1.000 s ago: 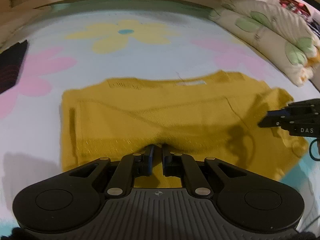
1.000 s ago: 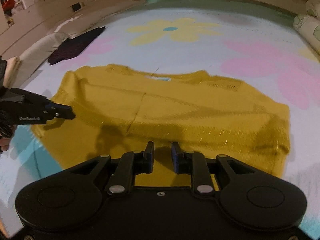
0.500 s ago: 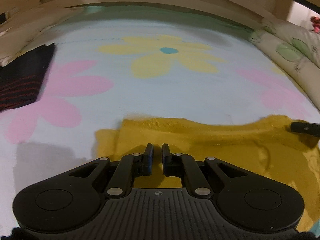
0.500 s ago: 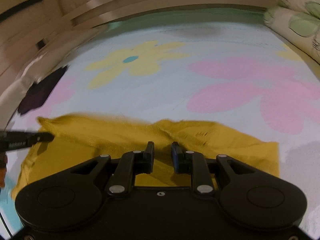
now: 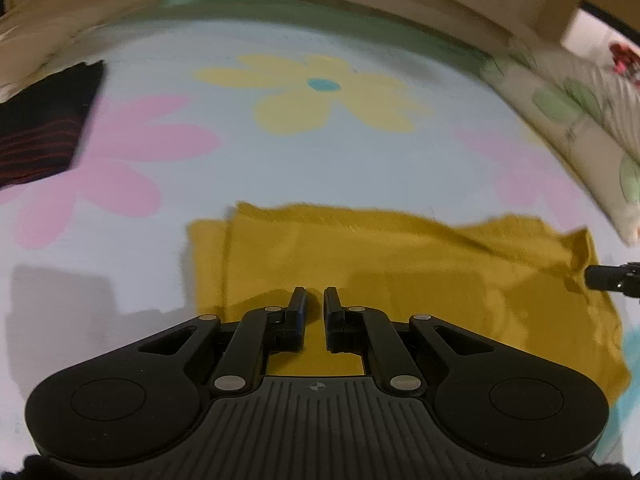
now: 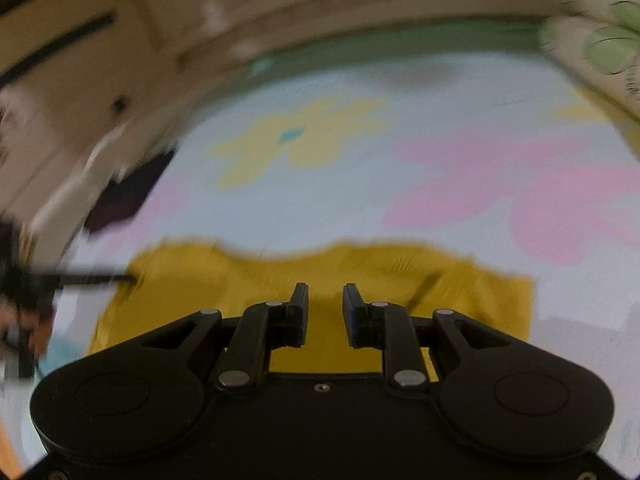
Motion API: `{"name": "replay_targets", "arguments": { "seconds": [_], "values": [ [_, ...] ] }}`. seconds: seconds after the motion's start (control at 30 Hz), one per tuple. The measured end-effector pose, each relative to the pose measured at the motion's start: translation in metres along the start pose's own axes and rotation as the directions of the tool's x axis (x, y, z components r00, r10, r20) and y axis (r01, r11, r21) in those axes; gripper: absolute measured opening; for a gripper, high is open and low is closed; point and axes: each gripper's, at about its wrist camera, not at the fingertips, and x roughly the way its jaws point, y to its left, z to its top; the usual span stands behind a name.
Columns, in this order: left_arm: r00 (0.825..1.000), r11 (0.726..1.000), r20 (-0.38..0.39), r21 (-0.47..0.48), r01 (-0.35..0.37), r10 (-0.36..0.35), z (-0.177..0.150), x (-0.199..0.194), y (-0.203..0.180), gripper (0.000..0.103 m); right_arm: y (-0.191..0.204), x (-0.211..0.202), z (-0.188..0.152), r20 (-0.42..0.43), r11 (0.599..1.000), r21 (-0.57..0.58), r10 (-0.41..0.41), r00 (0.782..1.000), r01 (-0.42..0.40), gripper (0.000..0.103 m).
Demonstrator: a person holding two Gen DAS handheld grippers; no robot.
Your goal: Fold small clothes
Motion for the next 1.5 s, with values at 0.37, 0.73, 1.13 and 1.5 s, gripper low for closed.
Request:
{"name": "replay_targets", "arguments": {
  "seconds": [0.37,0.73,1.13,1.5],
  "values": [
    [0.999,0.998,-0.034,-0.062,-0.002,0.0,-0.007,0.014,0.003,0.008,-0.018,0.029,-0.008,-0.07,0.992,-0.026,-0.122,0.99,0.121,0.028],
    [0.999,0.997,-0.037,-0.076,-0.023,0.02,-0.007,0.016,0.0,0.008,-0.044,0.053,0.015,-0.024,0.962,0.111,-0.249,0.968,0.25,0.028],
    [0.995,0.995,-0.05,-0.056,-0.088,0.085,-0.004,0.018,-0.014,0.009,-0.052,0.039,0.021,-0.023,0.937,0.162,-0.31,0.95,0.31,0.044],
    [0.99,0.99,-0.039,-0.028,-0.138,0.137,-0.005,0.018,-0.023,0.01,-0.071,-0.009,0.009,-0.033,0.9,0.354,-0.26,0.965,0.255,0.082]
  ]
}}
